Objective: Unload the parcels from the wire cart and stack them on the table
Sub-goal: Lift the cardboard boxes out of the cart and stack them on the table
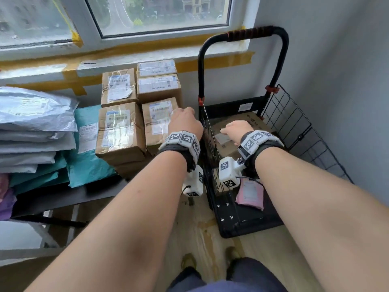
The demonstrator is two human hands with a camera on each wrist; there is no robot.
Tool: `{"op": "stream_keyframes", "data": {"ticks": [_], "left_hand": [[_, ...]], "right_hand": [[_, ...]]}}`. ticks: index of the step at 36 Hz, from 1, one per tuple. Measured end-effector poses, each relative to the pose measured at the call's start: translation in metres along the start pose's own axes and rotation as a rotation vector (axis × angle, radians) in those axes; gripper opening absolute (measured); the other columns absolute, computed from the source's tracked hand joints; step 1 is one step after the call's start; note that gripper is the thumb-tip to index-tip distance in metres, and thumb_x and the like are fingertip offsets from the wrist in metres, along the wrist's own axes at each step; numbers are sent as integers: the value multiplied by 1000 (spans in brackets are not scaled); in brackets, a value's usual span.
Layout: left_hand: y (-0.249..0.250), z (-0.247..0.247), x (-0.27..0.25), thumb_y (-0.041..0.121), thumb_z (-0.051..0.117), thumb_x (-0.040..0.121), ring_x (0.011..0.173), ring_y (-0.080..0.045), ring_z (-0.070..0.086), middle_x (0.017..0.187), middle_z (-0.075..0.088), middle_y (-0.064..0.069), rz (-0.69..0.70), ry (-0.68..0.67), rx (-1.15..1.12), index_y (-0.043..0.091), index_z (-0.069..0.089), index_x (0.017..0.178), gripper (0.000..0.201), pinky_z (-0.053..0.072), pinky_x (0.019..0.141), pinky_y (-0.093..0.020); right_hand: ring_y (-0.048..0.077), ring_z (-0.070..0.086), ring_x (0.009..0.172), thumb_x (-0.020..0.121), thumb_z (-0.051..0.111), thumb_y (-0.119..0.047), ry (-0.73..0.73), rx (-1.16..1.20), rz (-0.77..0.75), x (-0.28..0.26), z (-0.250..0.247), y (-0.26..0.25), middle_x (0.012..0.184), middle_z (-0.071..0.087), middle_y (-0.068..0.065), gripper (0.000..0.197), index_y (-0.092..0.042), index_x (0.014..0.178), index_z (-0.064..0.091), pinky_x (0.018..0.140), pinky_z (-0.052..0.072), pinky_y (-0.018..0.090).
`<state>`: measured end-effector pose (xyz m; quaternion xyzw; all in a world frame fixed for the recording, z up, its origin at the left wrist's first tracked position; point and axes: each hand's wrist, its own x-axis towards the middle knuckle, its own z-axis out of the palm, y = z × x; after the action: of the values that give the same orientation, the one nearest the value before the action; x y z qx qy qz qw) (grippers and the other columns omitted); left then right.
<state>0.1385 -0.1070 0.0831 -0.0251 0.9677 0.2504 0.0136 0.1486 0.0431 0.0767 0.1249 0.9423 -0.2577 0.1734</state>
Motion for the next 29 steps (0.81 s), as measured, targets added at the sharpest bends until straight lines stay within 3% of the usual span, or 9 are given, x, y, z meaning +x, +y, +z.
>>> {"op": "stream_keyframes", "data": {"ticks": [5,10,13,16,19,22,26,29], "left_hand": [[37,34,0,13,45,91,118,-25,52,131,53,-6,42,-72,-44,19,54,129,40,42,94,-33],[79,78,3,11,45,90,111,-24,57,123,60,-5,-24,-144,-70,19,58,125,38,43,81,-28],[105,105,8,11,46,90,108,-23,59,120,63,-5,-95,-171,-78,17,64,118,34,42,78,-25],[128,136,15,12,46,89,100,-25,62,111,67,-5,-171,-193,-101,14,68,107,28,42,74,-24],[146,171,22,18,47,91,95,-25,63,110,67,-4,-249,-215,-118,13,67,109,27,44,71,-26],[160,201,24,15,47,91,91,-26,63,108,68,-6,-302,-268,-107,9,68,107,27,42,68,-25],[175,228,34,11,47,91,94,-28,65,106,69,-11,-347,-312,-84,5,69,105,27,45,69,-27],[177,244,43,10,48,90,95,-27,64,107,68,-9,-384,-337,-92,6,70,105,27,47,72,-28]], "right_hand": [[30,53,123,96,52,-27,-50,96,145,9,-7,63,134,55,16,42,-3,131,54,96,45,34],[30,50,123,102,35,-15,-97,-104,177,24,-23,116,143,45,16,43,-12,145,39,98,42,34],[24,51,98,101,35,-13,-190,-212,133,41,-35,150,140,48,16,43,-13,144,40,74,47,26],[19,46,94,97,52,-21,-205,-40,156,64,-43,191,137,51,17,44,-3,136,48,59,40,20],[24,51,96,101,42,-25,-249,-78,196,86,-53,221,124,56,16,41,-4,136,49,59,37,24],[22,44,90,103,35,-20,-263,-61,187,101,-59,249,108,56,15,40,-5,138,47,52,29,21],[19,47,89,92,59,-26,-297,66,226,123,-54,288,127,59,15,42,-5,128,57,57,39,21],[20,49,88,91,60,-26,-323,102,256,139,-46,302,128,59,14,41,-5,126,59,60,42,23]]}}
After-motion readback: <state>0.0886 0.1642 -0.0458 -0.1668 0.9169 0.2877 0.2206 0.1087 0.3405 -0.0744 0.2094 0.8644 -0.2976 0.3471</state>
